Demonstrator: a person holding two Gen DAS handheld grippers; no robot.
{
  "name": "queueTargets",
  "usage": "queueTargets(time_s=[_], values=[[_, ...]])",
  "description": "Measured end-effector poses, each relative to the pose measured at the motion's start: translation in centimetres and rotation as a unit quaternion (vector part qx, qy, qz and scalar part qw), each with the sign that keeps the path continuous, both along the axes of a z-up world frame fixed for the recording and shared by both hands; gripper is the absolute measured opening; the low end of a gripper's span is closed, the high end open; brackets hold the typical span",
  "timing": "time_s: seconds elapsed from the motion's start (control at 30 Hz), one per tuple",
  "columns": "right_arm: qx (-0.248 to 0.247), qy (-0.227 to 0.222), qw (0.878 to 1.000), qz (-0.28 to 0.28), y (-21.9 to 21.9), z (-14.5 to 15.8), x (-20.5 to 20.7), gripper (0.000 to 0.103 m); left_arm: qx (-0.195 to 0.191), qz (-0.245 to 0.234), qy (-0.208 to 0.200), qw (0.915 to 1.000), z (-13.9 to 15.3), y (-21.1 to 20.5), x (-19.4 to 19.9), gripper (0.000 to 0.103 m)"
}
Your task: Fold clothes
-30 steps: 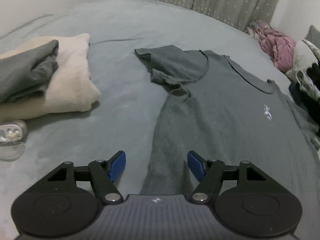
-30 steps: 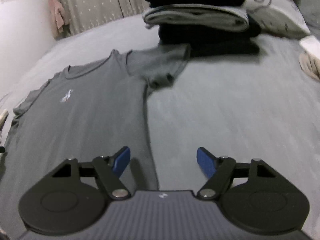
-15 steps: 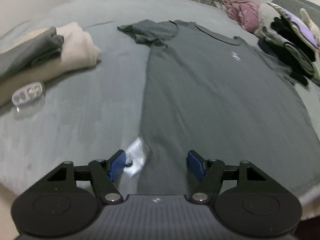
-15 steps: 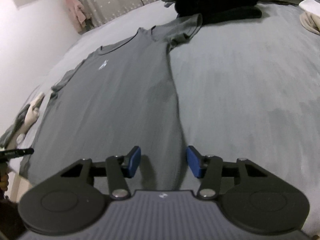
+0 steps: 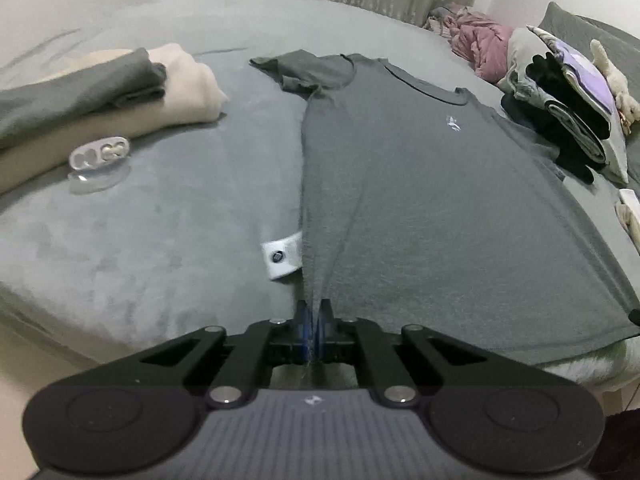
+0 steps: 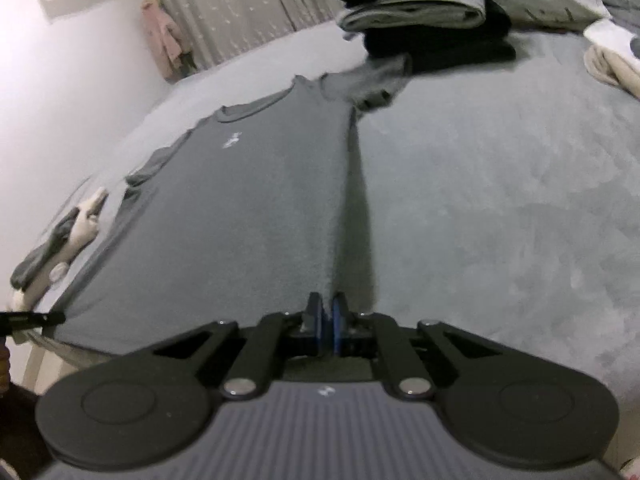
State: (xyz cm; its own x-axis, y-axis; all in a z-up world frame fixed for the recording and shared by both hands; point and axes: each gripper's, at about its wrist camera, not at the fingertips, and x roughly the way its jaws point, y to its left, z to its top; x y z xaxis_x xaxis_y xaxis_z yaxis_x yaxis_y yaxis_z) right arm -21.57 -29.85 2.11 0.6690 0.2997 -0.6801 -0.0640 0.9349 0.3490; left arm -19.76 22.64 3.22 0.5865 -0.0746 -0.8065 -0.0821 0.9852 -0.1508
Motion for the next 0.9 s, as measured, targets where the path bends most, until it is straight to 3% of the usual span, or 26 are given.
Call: queueTargets(time_s=[0.1,0.23,0.3,0.37,0.4,0.5,0.53,0.73,0.9], values=[[-0.039,0.033,0.999,0.01,0.9,-1.2,0.1,0.005,0.022,0.0,0.038,0.999,-2.1,-0.2,0.7,0.003],[-0.079,0.052,0.995,0.013,1.7,-2.9,1.0,0.004,0.048,-0.015,0.042,0.9979,-2.1,-1.0,0.9,0.009],[-0.08,0.051,0.995,0.014,1.6,-2.6,1.0,0.006,0.039,-0.012,0.051,0.9979,-1.9,-0.6,0.9,0.017],[-0.075,0.049,0.996,0.008,1.3,-2.4,1.0,0.015,0.035,0.001,0.055,0.9979,-1.4,-0.1,1.0,0.043],[-0.075,0.046,0.996,0.004,1.3,-2.2,1.0,0.027,0.036,0.007,0.053,0.9979,-1.2,0.1,1.0,0.046],[-0.078,0.032,0.996,-0.014,0.9,-1.6,1.6,0.053,0.045,0.022,0.032,0.9982,-0.2,0.1,1.2,0.052],[-0.079,0.028,0.996,-0.021,0.7,-1.4,1.9,0.055,0.04,0.024,0.024,0.9986,0.1,0.1,1.4,0.054],[-0.054,0.01,0.996,-0.064,0.0,-0.5,4.0,0.059,0.009,0.011,-0.02,0.9997,1.6,-1.1,4.0,0.055],[-0.089,-0.074,0.993,-0.028,3.9,1.1,5.9,0.054,0.0,-0.036,-0.074,0.9966,2.1,-4.7,7.3,0.055]])
